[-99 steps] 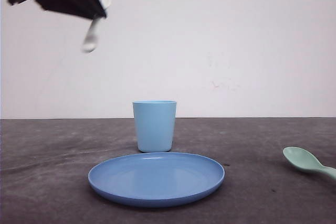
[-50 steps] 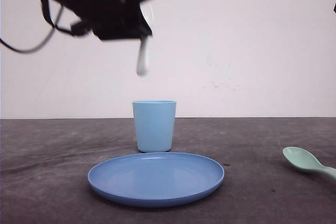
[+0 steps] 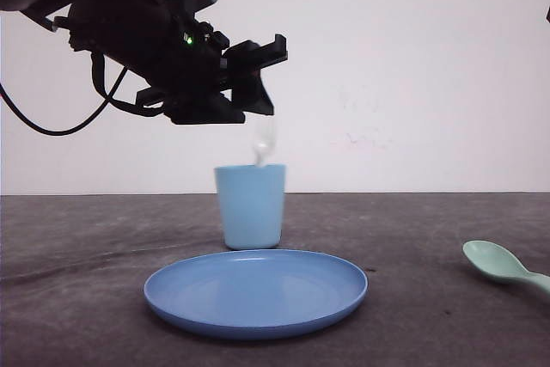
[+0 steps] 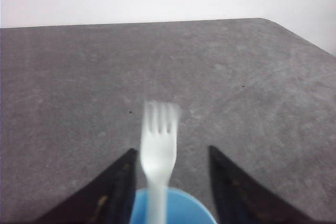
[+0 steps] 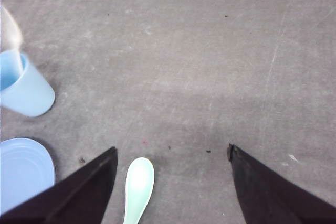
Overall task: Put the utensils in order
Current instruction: 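Lift the fork with the left gripper and drop it into the blue cup, then lower the right gripper onto the mint-green spoon and grasp it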
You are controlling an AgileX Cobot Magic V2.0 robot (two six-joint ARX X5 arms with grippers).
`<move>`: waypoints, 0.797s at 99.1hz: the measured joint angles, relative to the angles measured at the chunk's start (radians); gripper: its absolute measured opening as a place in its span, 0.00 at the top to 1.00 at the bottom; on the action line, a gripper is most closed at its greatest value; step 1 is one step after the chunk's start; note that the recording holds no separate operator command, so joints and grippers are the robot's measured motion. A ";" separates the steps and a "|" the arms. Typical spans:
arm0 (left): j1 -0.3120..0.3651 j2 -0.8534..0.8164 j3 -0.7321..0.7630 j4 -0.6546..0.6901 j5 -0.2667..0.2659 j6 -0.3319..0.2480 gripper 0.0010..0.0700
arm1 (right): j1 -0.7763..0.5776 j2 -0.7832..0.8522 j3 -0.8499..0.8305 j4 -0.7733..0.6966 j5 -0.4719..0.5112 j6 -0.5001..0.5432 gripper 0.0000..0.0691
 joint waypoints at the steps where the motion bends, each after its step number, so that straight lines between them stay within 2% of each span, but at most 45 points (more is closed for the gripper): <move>1: 0.000 0.000 0.000 -0.001 0.000 0.000 0.59 | 0.000 0.000 0.000 -0.001 0.000 0.000 0.39; 24: -0.008 -0.054 0.000 -0.115 0.000 0.000 0.58 | 0.023 0.000 0.000 -0.059 0.000 0.005 0.39; 44: -0.017 -0.273 0.000 -0.220 0.000 0.005 0.58 | 0.102 0.008 0.000 -0.142 0.029 0.038 0.41; 79: -0.037 -0.604 0.000 -0.576 0.000 0.006 0.58 | 0.279 0.101 -0.013 -0.217 0.131 0.156 0.41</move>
